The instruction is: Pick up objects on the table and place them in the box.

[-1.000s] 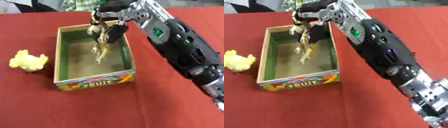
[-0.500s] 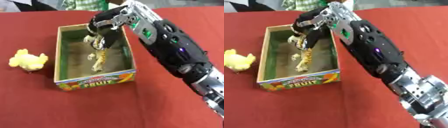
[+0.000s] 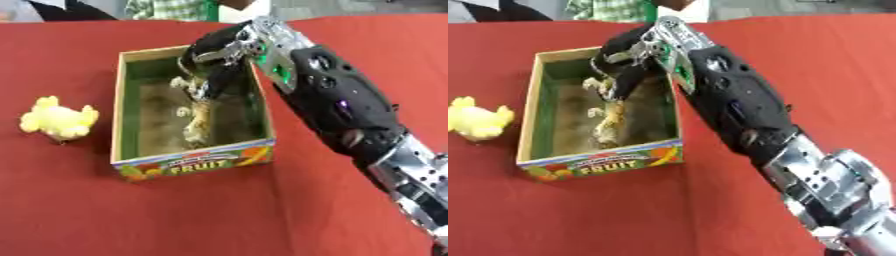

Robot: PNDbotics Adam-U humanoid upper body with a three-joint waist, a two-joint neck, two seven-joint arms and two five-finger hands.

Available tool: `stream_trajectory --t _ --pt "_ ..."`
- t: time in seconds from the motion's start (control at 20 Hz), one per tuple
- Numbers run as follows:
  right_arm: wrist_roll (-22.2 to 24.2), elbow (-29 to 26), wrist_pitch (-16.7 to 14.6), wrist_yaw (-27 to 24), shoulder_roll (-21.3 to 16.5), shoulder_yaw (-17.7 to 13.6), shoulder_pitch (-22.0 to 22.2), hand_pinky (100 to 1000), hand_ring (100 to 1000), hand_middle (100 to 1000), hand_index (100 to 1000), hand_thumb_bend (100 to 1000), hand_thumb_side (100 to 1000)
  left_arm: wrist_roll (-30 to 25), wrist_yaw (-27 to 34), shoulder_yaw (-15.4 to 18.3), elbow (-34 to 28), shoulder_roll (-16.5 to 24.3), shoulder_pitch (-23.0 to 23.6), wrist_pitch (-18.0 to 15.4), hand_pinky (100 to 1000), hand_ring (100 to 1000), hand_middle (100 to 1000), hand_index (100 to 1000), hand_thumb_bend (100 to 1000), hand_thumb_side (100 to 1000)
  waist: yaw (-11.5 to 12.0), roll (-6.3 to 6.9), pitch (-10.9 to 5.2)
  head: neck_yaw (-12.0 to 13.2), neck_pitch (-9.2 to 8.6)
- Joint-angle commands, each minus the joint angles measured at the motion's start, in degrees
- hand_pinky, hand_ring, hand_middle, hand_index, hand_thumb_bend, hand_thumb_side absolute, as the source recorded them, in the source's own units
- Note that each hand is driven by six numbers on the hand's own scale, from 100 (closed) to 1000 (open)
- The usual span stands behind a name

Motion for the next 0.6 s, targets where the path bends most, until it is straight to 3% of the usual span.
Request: stream_trajectory --t 0.05,0.25,0.55,0.6 --pt "1.8 1.0 -3.3 2.6 0.1 -1.2 -1.7 833 943 890 982 496 853 0.1 0.2 0.2 -0.8 1.4 -0.7 0.2 520 780 779 770 100 858 0.2 0.08 -1.16 0.1 -0.4" --pt "3.0 2.6 -4.6 3.6 0.2 -2.1 -1.6 852 965 911 1000 615 926 -0.1 0.1 0.2 -0.8 1.4 -1.0 0.6 520 780 779 772 100 854 0.2 0.09 -1.36 0.3 -0.4" --pt "3.4 2.5 -4.8 3.0 -0.1 -2.6 -1.4 855 971 918 1000 635 947 -0.6 -1.8 0.2 -0.8 1.5 -1.9 2.8 520 780 778 773 100 850 0.2 0.15 -1.57 0.6 -0.35" --pt "3.3 2.2 -4.9 2.6 -0.5 -2.9 -1.3 867 979 929 1000 669 979 -1.0 -2.1 0.2 -0.8 2.0 -2.4 3.2 523 779 778 789 100 816 0.1 0.27 -1.78 0.8 -0.27"
